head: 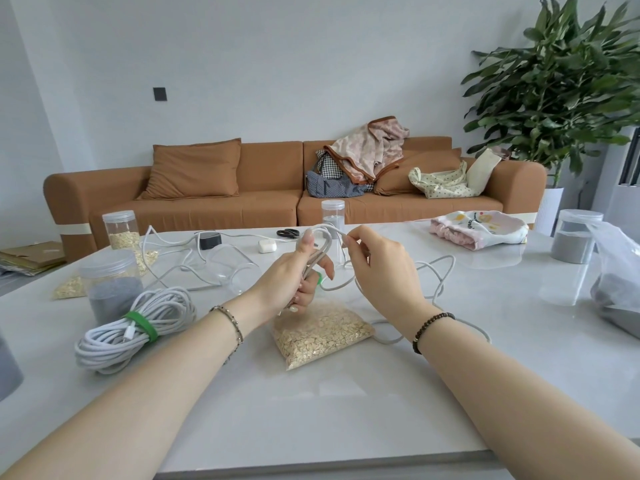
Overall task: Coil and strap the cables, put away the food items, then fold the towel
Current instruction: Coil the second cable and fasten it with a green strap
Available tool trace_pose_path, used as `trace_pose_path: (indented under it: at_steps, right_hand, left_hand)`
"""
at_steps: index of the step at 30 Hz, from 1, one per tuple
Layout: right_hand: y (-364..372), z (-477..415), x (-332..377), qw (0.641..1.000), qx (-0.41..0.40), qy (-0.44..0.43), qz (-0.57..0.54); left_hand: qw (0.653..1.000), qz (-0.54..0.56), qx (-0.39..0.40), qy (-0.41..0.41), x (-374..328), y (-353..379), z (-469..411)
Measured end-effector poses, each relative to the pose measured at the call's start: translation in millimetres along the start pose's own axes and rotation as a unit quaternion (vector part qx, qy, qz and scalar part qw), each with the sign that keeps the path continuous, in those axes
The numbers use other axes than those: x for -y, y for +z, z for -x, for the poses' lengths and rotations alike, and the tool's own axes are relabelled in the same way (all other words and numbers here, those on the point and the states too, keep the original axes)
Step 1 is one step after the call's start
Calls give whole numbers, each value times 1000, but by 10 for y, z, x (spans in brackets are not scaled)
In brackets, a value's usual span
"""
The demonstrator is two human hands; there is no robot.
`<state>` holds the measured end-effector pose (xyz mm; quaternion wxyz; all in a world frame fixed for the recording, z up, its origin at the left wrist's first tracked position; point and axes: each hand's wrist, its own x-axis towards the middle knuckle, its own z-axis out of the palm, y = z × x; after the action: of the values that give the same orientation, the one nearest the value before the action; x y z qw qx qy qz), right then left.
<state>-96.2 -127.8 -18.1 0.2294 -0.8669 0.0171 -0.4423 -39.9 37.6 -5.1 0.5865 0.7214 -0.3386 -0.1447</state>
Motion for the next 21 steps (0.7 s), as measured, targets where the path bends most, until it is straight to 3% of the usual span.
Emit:
trace_pose_path:
  at_steps: [6, 14, 21]
  right_hand:
    - [-1, 21, 33, 1000, 18, -9, -17]
    - [11, 30, 60, 999, 33, -12, 26]
    - [-55, -30, 16, 989, -27, 119, -83]
  left_hand:
    - [991, 128, -26, -20, -20, 24, -1]
    - [968, 208, -137, 31, -37, -32, -49]
    - [979, 150, -133, 35, -46, -52, -32]
